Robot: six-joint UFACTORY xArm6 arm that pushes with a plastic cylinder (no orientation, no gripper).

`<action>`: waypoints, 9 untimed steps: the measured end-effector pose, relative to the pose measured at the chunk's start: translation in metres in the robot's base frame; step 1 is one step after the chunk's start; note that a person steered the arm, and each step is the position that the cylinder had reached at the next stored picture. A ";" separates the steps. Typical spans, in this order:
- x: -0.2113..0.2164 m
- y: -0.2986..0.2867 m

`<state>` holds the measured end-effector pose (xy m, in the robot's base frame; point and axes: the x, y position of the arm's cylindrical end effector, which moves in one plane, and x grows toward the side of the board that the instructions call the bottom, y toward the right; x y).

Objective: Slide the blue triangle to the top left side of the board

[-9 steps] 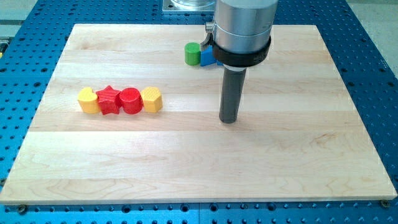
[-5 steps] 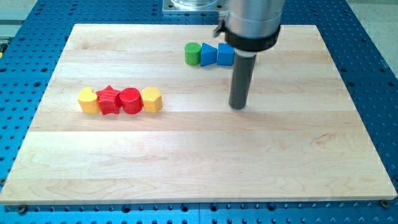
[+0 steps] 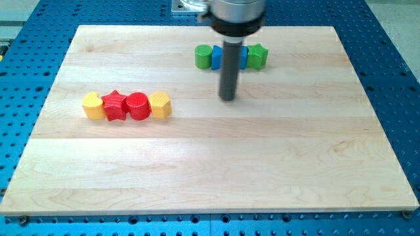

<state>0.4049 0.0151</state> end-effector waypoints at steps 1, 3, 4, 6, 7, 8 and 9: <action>-0.001 -0.026; -0.081 -0.014; -0.090 -0.014; -0.061 0.006; -0.077 0.021; -0.134 0.021; -0.149 0.021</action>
<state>0.2559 0.0362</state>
